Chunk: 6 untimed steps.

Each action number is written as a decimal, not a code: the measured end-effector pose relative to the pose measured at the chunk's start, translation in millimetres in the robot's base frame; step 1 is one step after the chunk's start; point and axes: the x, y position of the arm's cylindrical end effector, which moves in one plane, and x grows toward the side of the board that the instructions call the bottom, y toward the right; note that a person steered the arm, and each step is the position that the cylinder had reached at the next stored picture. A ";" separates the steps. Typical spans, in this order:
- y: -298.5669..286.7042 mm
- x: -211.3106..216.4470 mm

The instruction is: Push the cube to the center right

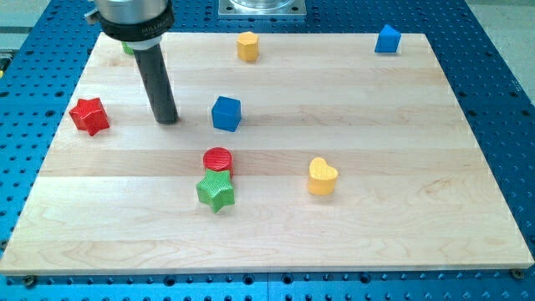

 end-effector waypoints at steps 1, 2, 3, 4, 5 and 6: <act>0.0 -6.1; 8.7 -5.1; 14.4 3.1; 14.4 3.1; 14.1 3.1; 14.1 3.1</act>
